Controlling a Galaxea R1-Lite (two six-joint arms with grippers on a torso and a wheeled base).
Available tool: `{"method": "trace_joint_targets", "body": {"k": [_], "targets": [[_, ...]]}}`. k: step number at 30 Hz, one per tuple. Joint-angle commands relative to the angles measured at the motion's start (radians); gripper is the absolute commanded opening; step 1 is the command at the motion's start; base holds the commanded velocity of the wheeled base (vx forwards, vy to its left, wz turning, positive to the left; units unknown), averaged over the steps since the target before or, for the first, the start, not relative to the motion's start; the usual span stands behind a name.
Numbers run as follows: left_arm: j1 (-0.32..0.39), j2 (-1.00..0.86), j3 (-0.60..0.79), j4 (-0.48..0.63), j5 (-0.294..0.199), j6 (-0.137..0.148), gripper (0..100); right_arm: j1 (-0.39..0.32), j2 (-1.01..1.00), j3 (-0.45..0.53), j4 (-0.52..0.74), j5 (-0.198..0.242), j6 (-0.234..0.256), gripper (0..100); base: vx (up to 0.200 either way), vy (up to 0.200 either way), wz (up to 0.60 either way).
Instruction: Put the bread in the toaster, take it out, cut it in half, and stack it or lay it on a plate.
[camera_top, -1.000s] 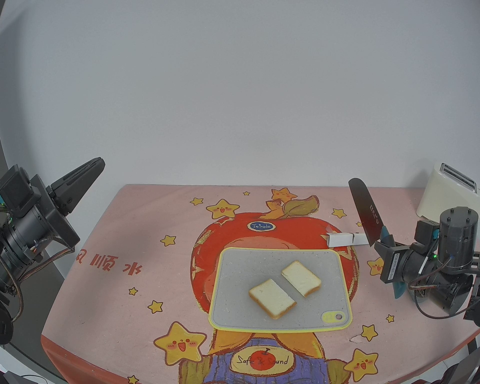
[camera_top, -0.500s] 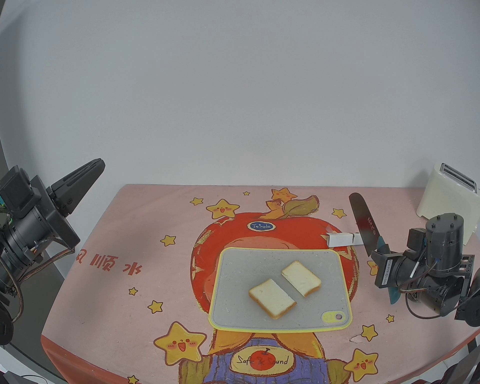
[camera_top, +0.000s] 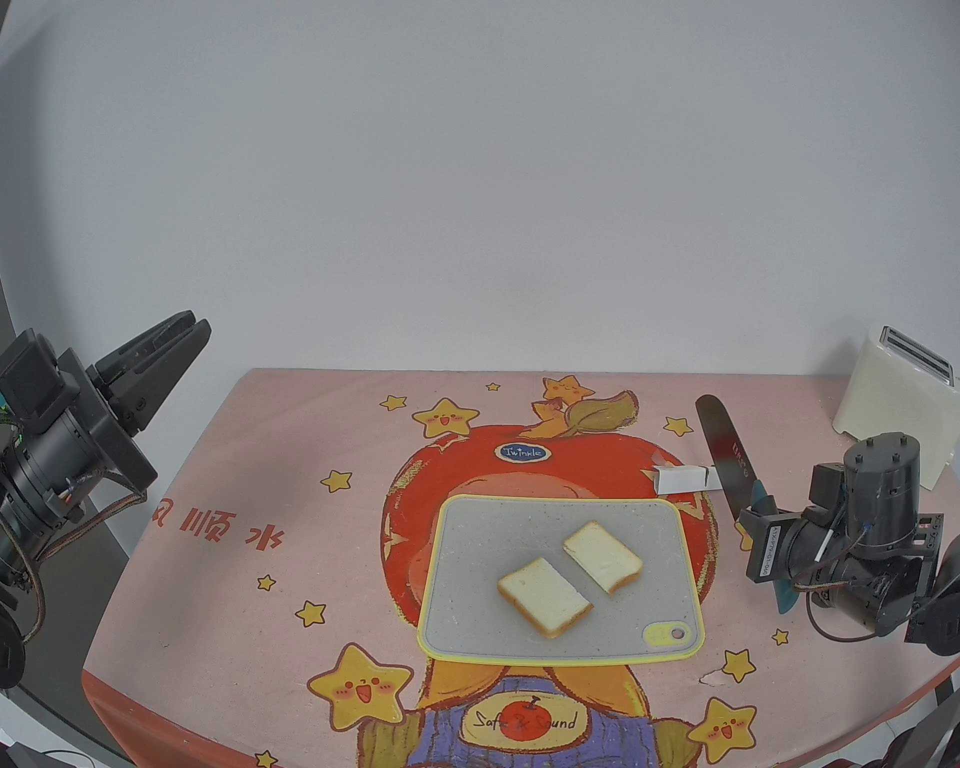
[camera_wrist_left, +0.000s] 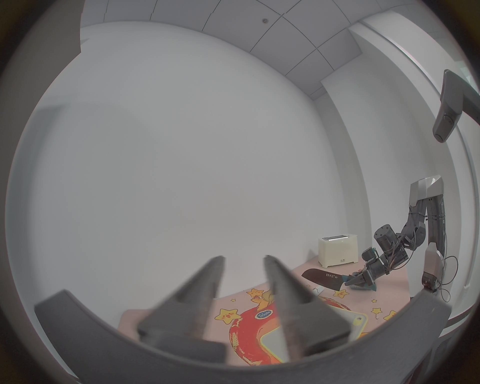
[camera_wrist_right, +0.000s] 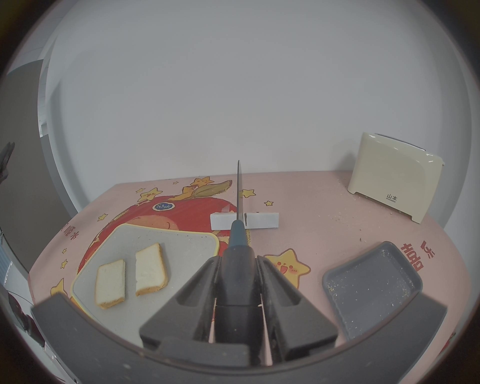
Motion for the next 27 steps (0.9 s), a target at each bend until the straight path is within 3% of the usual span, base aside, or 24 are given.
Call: {"method": "trace_joint_targets", "body": {"k": [1,27], "targets": [[0.000,-0.007,-0.003,0.000,0.000,-0.003,100,0.000,0.006,0.003,0.000,0.001,0.000,0,0.000,0.000,0.00],[-0.001,-0.025,0.018,0.000,-0.001,-0.003,100,0.000,0.040,0.014,-0.001,0.001,0.002,0,0.000,0.000,0.00]]}}
